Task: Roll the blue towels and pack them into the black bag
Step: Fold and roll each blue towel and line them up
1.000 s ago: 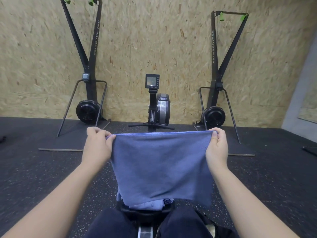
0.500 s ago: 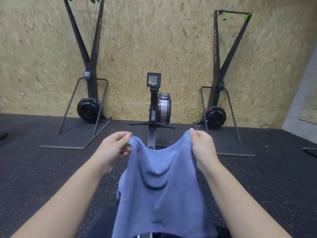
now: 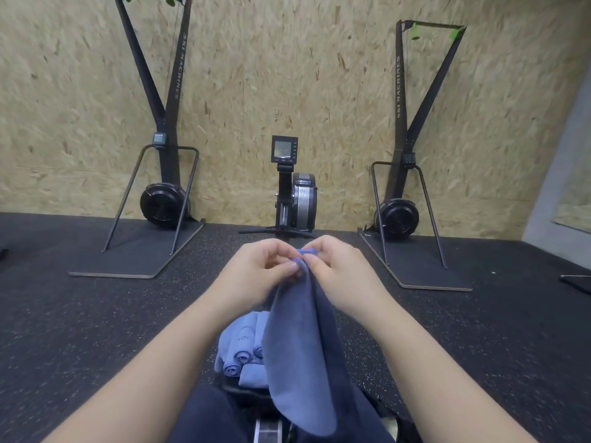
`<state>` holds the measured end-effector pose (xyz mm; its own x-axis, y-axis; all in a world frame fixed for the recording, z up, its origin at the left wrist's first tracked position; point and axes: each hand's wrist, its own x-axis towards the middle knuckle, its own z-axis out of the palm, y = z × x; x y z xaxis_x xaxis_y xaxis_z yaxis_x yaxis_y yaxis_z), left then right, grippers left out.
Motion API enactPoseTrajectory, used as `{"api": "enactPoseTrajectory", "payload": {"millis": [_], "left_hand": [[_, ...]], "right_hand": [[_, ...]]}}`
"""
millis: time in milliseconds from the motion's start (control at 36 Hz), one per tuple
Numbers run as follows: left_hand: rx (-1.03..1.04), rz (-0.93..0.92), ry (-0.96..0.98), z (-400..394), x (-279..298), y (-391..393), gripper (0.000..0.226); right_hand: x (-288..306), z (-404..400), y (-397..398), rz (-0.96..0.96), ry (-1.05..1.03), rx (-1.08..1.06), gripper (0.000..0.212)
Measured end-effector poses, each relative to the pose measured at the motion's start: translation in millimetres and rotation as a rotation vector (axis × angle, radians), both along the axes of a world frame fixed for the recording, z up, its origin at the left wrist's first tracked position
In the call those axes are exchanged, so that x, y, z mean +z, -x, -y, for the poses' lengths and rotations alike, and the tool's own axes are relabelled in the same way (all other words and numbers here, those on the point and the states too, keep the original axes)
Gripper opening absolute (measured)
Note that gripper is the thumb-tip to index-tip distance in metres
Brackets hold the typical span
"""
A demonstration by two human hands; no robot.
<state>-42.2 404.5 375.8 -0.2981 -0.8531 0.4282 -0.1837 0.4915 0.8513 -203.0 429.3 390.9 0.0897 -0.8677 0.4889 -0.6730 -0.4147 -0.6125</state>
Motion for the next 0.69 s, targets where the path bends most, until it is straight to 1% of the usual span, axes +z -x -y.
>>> {"api": "enactPoseTrajectory", "payload": {"millis": [56, 139, 250, 389, 500, 611, 694], "left_hand": [[0.075, 0.044, 0.059, -1, -1, 2, 0.02], [0.201, 0.168, 0.243, -2, -2, 4, 0.026], [0.224, 0.198, 0.362, -5, 1, 4, 0.027], [0.273, 0.239, 0.388, -11, 5, 5, 0.027], [0.282, 0.198, 0.355, -15, 9, 4, 0.025], [0.286, 0.181, 0.336, -16, 11, 4, 0.019], [0.301, 0.175, 0.325, -17, 13, 5, 0.025]], "right_hand": [[-1, -2, -1, 0.007, -0.034, 0.024, 0.011], [-3, -3, -1, 0.02, -0.056, 0.044, 0.013], [-6, -3, -2, 0.085, -0.063, 0.058, 0.011], [-7, -5, -3, 0.119, -0.069, 0.074, 0.01], [-6, -7, -3, 0.141, -0.09, 0.107, 0.017], [-5, -8, -3, 0.164, -0.108, 0.132, 0.019], [-5, -8, -2, 0.166, -0.112, 0.141, 0.019]]}}
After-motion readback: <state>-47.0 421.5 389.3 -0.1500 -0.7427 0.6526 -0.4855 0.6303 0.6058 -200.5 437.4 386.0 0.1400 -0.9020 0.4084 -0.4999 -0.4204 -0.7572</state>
